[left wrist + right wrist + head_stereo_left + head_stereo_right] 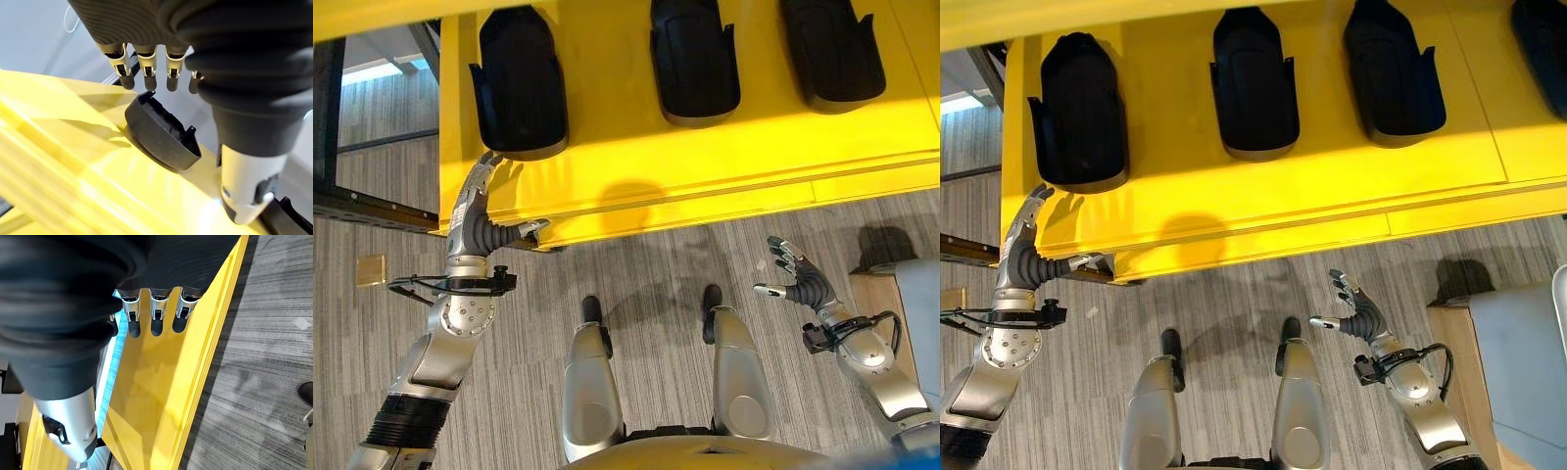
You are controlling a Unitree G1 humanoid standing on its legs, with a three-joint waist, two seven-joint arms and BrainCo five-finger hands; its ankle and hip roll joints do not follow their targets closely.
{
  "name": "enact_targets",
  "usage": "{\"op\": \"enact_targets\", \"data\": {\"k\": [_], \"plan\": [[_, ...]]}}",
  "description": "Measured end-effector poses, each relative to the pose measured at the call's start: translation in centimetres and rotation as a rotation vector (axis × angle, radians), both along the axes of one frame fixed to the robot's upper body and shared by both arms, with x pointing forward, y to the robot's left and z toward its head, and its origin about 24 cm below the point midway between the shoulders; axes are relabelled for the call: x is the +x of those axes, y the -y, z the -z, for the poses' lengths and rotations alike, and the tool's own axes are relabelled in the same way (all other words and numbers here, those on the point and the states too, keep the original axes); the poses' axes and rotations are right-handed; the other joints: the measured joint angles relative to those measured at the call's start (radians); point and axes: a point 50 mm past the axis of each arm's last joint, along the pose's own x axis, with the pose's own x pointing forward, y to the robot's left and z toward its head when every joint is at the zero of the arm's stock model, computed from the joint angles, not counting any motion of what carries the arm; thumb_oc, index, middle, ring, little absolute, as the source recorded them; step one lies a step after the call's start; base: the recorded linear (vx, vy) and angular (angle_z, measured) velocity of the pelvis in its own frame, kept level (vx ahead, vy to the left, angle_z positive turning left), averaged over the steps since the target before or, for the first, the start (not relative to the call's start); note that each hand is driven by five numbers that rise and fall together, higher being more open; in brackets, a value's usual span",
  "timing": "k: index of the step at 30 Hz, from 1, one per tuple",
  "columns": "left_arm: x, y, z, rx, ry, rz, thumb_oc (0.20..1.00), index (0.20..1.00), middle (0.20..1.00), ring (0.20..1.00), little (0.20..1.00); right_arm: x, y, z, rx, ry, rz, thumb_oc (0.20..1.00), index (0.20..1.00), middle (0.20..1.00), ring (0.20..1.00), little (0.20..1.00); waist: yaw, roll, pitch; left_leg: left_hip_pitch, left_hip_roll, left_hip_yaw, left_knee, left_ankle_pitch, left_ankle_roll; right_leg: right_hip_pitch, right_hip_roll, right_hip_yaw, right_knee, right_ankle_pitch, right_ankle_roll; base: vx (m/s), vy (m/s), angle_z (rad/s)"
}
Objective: Move parts from the plastic box to the shelf.
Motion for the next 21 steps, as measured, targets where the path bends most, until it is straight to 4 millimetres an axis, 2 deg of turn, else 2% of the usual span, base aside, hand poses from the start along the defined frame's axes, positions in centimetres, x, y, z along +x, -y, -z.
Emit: {"op": "enact_targets", "data": {"k": [3, 5, 13, 21], "plan": [[0.4, 0.4, 0.0, 0.039, -0.014, 0.02, 1.0, 1.0, 1.0, 1.0, 1.0, 0.0, 0.0, 0.0, -0.002, 0.001, 0.0, 1.0, 1.0, 1.0, 1.0, 1.0, -0.002, 0.0, 0.001, -0.003, -0.002, -0.003, 0.0, 0.0, 0.0, 0.0, -0.001, -0.004, 0.0, 0.0, 0.0, -0.01, 0.005, 0.02], [1.2, 1.1, 0.7, 0.082, -0.054, 0.049, 1.0, 1.0, 1.0, 1.0, 1.0, 0.2, -0.1, -0.1, -0.017, 0.009, -0.008, 1.0, 1.0, 1.0, 1.0, 1.0, -0.002, 0.001, 0.003, -0.003, -0.005, -0.004, -0.001, 0.0, 0.0, 0.0, 0.0, -0.004, 0.0, 0.0, 0.0, 0.0, 0.0, 0.0], [3.6, 1.3, 3.1, 0.169, -0.17, 0.023, 1.0, 1.0, 1.0, 1.0, 1.0, 0.2, -0.1, -0.1, -0.039, 0.011, -0.005, 1.0, 1.0, 1.0, 1.0, 1.0, -0.021, 0.001, 0.006, -0.003, -0.005, -0.004, 0.001, 0.0, 0.0, -0.002, 0.0, -0.004, 0.003, 0.0, -0.001, 0.0, 0.0, 0.0], [5.4, 1.5, 2.8, 0.16, -0.157, -0.022, 1.0, 1.0, 1.0, 1.0, 1.0, 0.2, 0.0, -0.1, -0.041, 0.015, 0.005, 1.0, 1.0, 1.0, 1.0, 1.0, -0.023, 0.001, 0.006, -0.006, 0.0, -0.004, 0.015, -0.001, 0.0, -0.006, 0.001, -0.002, 0.011, -0.004, -0.005, 0.0, 0.001, 0.0]]}}
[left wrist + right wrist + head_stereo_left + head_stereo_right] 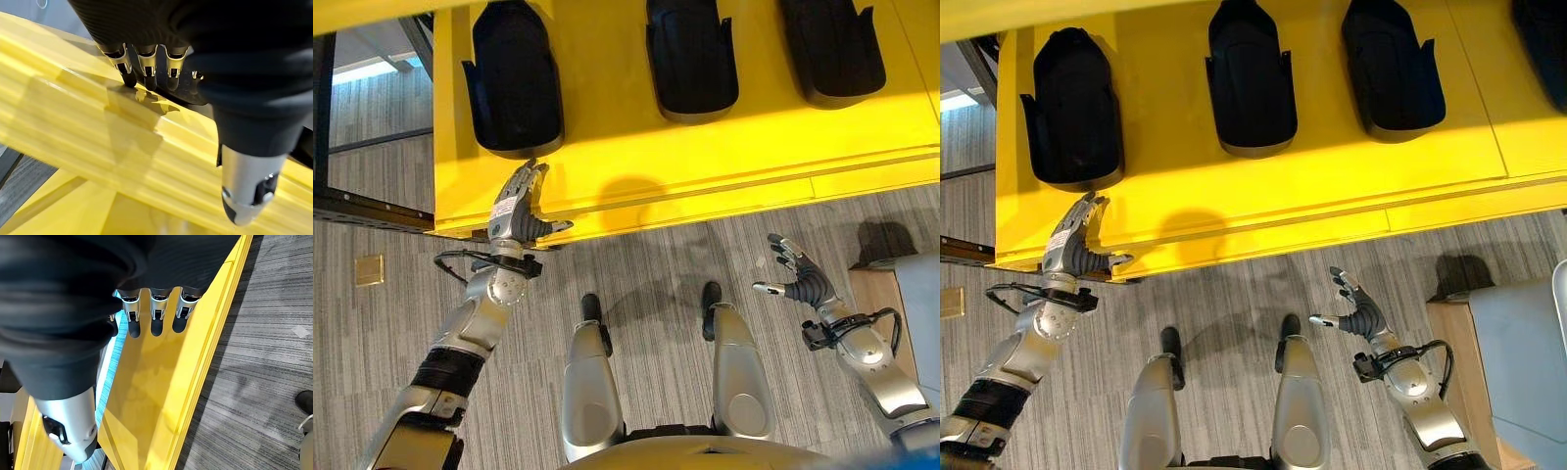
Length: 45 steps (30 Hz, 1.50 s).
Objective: Move parts from the plastic box to the shelf.
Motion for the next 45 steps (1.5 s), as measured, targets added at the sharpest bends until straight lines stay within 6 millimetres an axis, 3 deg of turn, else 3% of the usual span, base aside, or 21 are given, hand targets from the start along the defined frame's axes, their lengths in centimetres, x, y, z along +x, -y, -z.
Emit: {"op": "enact_targets", "data": {"k": [20, 45], "plan": [[1.3, -0.4, -0.7, -0.007, 0.032, -0.053, 1.0, 1.0, 1.0, 1.0, 1.0, -0.1, 0.0, 0.1, 0.0, -0.007, 0.002, 1.0, 1.0, 1.0, 1.0, 1.0, -0.009, -0.002, 0.0, -0.02, 0.007, 0.005, 0.018, -0.001, 0.001, -0.018, 0.003, 0.007, 0.001, 0.005, 0.004, 0.0, 0.001, -0.01], [1.2, -0.9, -0.7, 0.017, 0.049, -0.077, 1.0, 1.0, 1.0, 1.0, 1.0, -0.1, 0.0, 0.1, 0.002, -0.008, 0.002, 1.0, 1.0, 1.0, 1.0, 1.0, -0.02, -0.01, -0.006, -0.031, 0.008, 0.008, 0.021, -0.001, 0.001, -0.034, 0.005, 0.016, -0.001, 0.008, 0.005, 0.0, 0.0, 0.0]]}}
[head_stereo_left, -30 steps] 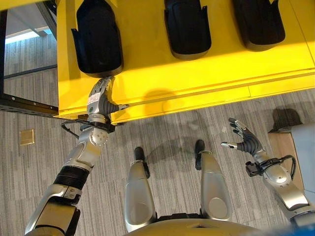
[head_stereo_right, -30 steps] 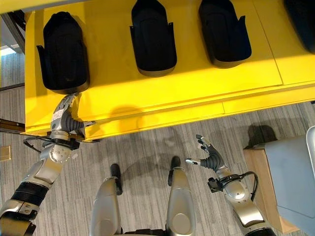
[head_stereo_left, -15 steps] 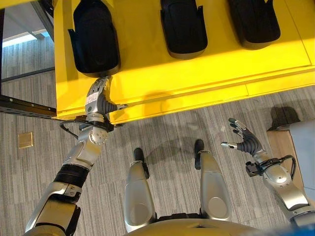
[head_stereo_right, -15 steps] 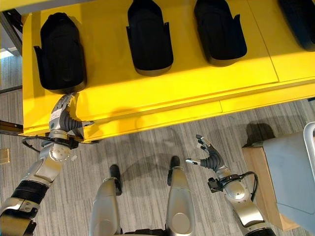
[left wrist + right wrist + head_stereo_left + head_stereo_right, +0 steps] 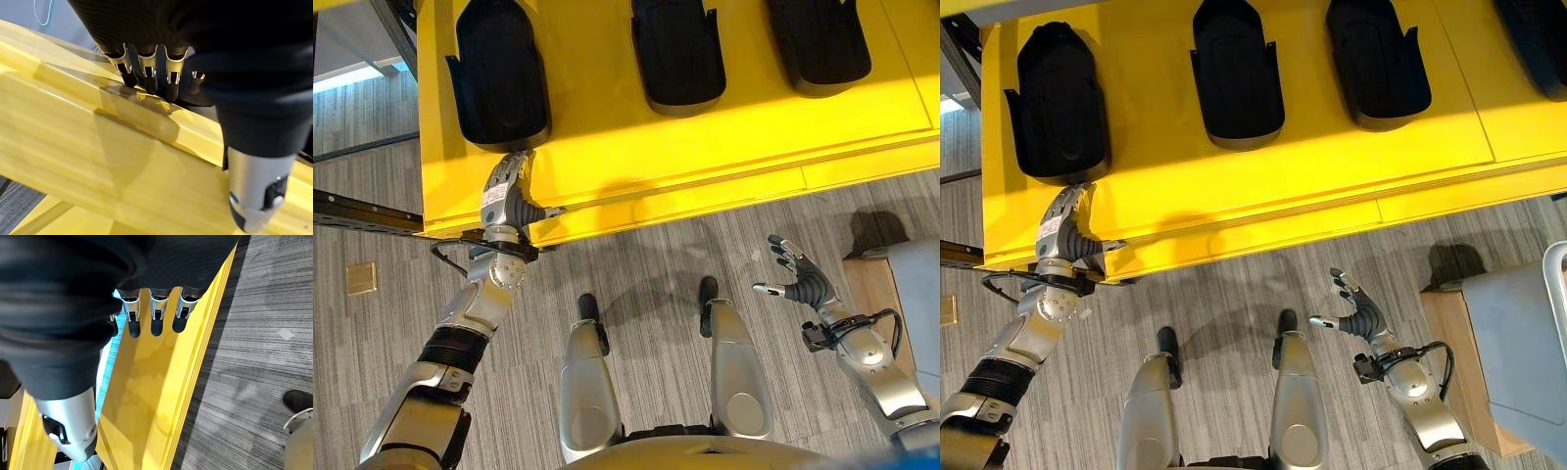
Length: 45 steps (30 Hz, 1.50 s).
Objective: Move parts from the plastic box to the shelf.
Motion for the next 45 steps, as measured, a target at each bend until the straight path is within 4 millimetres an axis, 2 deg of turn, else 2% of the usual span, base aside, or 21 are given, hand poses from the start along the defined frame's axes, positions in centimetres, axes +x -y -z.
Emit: {"op": "enact_targets", "data": {"k": [28, 45], "plan": [[0.0, -0.5, -0.6, 0.024, 0.009, -0.005, 1.0, 1.0, 1.0, 1.0, 1.0, 0.0, 0.0, 0.0, 0.0, -0.001, -0.001, 1.0, 1.0, 1.0, 1.0, 1.0, -0.003, -0.01, -0.008, -0.02, 0.001, 0.003, 0.014, -0.003, 0.0, -0.019, 0.002, 0.008, 0.0, 0.007, 0.005, 0.01, 0.001, 0.0], [0.8, -1.1, -0.7, 0.063, -0.03, -0.014, 1.0, 1.0, 1.0, 1.0, 1.0, -0.4, -0.4, 0.5, 0.003, -0.031, -0.028, 1.0, 1.0, 1.0, 1.0, 1.0, -0.006, -0.013, -0.022, -0.021, 0.002, 0.019, 0.006, 0.003, 0.001, -0.011, 0.002, 0.007, -0.058, 0.055, 0.01, 0.0, 0.003, -0.03]]}}
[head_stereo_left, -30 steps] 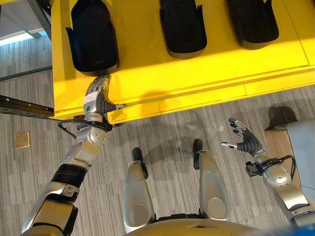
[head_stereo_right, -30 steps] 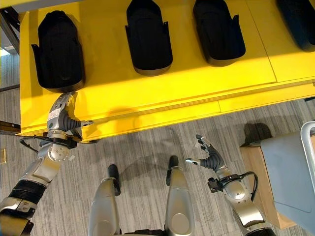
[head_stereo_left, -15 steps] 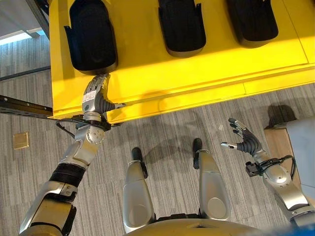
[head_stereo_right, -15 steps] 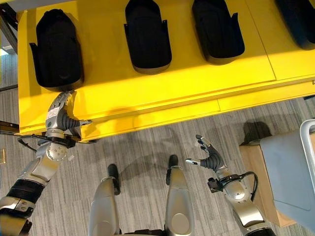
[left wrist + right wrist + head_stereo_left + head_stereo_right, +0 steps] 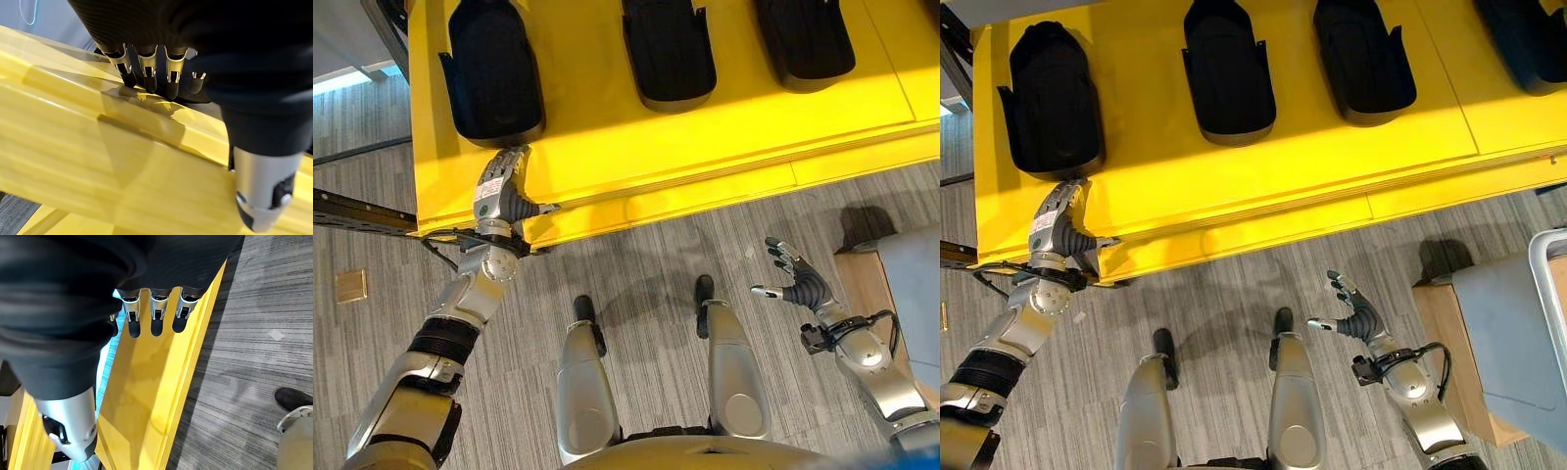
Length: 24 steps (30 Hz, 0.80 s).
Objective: Move parts from the plastic box to the shelf.
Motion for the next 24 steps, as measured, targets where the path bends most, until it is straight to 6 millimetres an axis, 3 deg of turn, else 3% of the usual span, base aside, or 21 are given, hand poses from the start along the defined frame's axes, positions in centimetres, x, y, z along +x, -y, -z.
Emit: {"op": "enact_targets", "data": {"k": [13, 20, 24], "plan": [[0.2, 0.2, 0.0, 0.0, -0.014, 0.008, 1.0, 1.0, 1.0, 1.0, 1.0, -0.6, 0.0, 0.5, 0.002, -0.022, 0.0, 1.0, 1.0, 1.0, 1.0, 1.0, 0.001, 0.0, -0.004, -0.002, -0.001, 0.002, -0.01, 0.007, 0.007, -0.002, -0.002, 0.0, -0.008, 0.01, 0.004, -0.01, -0.001, 0.0], [-1.1, 1.2, 1.2, -0.215, -0.002, 0.042, 1.0, 1.0, 1.0, 1.0, 1.0, -0.4, 0.0, 0.4, 0.003, -0.02, 0.002, 1.0, 1.0, 1.0, 1.0, 1.0, 0.007, 0.0, -0.003, 0.017, -0.003, 0.006, -0.013, 0.008, 0.014, 0.012, -0.003, -0.001, 0.004, 0.001, -0.005, 0.0, -0.004, 0.01], [-1.9, 1.9, 1.9, -0.539, 0.01, 0.116, 1.0, 1.0, 1.0, 1.0, 1.0, -0.3, -0.1, 0.4, 0.007, -0.018, 0.002, 1.0, 1.0, 1.0, 1.0, 1.0, 0.008, 0.003, -0.003, 0.05, -0.01, 0.001, -0.021, 0.002, 0.014, 0.05, -0.006, -0.004, 0.006, -0.019, 0.001, 0.0, -0.014, 0.07]]}}
